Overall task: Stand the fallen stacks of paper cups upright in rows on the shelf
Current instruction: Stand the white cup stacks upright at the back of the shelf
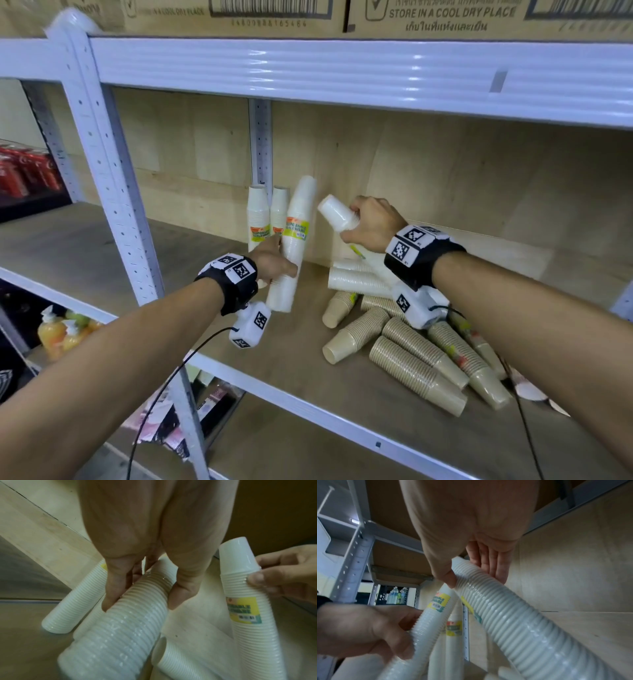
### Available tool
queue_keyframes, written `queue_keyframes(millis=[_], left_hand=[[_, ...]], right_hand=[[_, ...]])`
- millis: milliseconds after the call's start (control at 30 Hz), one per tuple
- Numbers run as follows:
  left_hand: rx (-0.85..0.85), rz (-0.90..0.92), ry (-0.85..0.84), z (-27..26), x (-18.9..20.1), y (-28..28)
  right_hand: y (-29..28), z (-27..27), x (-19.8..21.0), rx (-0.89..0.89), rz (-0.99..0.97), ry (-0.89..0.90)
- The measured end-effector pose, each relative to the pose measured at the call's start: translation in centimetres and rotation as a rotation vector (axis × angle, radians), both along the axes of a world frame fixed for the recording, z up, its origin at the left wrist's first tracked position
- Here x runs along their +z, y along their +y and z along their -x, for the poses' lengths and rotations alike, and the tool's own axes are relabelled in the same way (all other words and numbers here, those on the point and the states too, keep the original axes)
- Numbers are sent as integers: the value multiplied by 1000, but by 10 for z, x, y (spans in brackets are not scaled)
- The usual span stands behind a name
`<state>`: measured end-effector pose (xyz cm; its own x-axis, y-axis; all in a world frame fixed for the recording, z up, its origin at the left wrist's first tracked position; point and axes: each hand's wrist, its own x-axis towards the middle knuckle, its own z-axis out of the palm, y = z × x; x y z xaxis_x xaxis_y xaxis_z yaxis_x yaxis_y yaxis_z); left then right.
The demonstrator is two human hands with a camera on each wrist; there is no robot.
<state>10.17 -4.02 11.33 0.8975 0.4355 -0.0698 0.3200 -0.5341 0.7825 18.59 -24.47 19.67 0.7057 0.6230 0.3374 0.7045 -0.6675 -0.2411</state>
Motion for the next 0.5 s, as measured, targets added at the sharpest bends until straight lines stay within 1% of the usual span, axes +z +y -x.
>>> queue_keyframes(millis=[100,233,333,500], left_hand=[[65,41,-111,4,11,8],[121,-3,-206,7,21,21],[171,-52,-217,10,23,29],[221,-103,-194,14,8,38]], right_hand=[[21,5,12,17,-130,31],[49,8,15,45,-250,108],[68,9,9,65,-318,177],[96,6,-12,68,-441,332]])
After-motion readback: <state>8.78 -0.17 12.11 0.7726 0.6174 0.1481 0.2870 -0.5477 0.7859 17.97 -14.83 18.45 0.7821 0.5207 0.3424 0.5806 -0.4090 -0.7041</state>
